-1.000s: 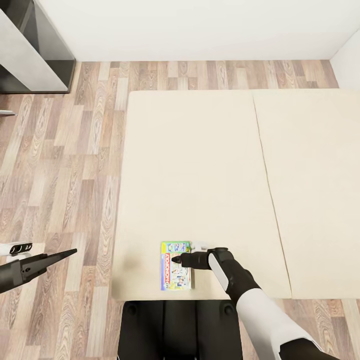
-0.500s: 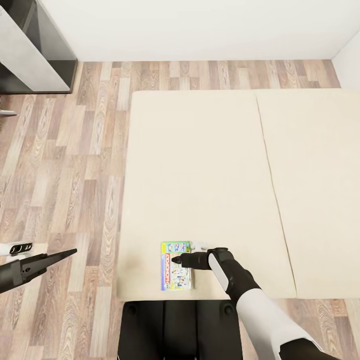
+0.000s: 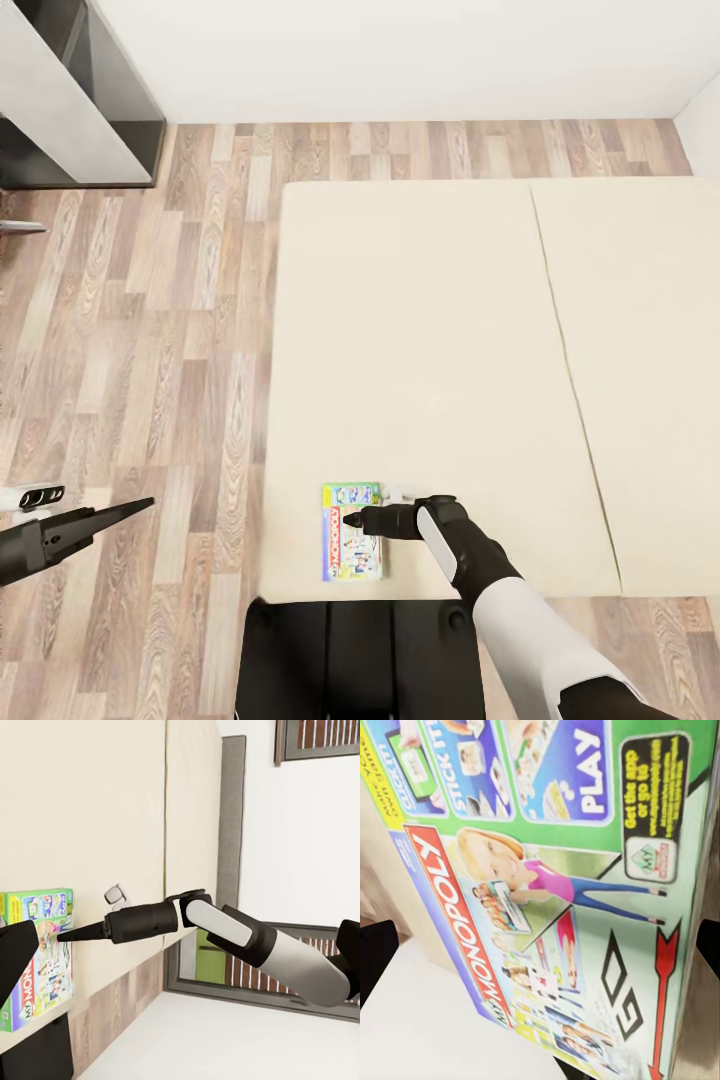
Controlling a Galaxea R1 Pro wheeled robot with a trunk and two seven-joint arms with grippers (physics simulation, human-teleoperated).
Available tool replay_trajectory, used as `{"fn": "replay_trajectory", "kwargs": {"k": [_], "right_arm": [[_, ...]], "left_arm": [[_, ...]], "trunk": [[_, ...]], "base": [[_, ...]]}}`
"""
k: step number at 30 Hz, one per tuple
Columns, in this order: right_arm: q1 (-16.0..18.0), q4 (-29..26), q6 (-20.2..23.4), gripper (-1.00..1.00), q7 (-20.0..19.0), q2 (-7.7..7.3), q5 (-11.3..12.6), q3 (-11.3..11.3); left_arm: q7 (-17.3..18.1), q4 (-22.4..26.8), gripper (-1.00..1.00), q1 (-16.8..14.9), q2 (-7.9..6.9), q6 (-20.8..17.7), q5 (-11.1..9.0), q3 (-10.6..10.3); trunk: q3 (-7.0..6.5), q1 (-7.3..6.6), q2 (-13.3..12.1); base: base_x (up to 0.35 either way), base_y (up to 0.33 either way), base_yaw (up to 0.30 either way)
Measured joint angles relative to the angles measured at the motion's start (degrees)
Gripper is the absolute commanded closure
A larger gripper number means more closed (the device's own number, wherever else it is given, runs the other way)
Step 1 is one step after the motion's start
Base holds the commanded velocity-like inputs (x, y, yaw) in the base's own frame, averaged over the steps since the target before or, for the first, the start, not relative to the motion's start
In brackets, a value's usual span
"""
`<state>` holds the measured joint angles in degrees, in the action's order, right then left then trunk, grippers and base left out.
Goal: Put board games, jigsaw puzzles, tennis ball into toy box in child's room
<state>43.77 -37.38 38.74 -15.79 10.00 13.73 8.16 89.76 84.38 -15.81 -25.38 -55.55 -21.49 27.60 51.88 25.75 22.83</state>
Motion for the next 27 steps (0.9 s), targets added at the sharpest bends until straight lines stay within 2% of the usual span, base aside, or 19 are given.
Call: {"fn": "replay_trajectory", "kwargs": {"k": [14,27], "right_arm": [[0.0,0.0,0.08,-1.0,0.0,0.0,0.08,0.01],[0.01,-0.01,0.14,-1.0,0.01,0.0,0.15,0.01]], "left_arm": [[0.0,0.0,-1.0,0.0,0.0,0.0,0.02,0.0],[0.01,-0.02,-1.0,0.0,0.0,0.0,-0.01,-0.01]], "trunk": [[0.0,0.0,0.0],[0.0,0.0,0.0]], "base": [[0.0,0.143,0.0],[0.0,0.013,0.0]]}}
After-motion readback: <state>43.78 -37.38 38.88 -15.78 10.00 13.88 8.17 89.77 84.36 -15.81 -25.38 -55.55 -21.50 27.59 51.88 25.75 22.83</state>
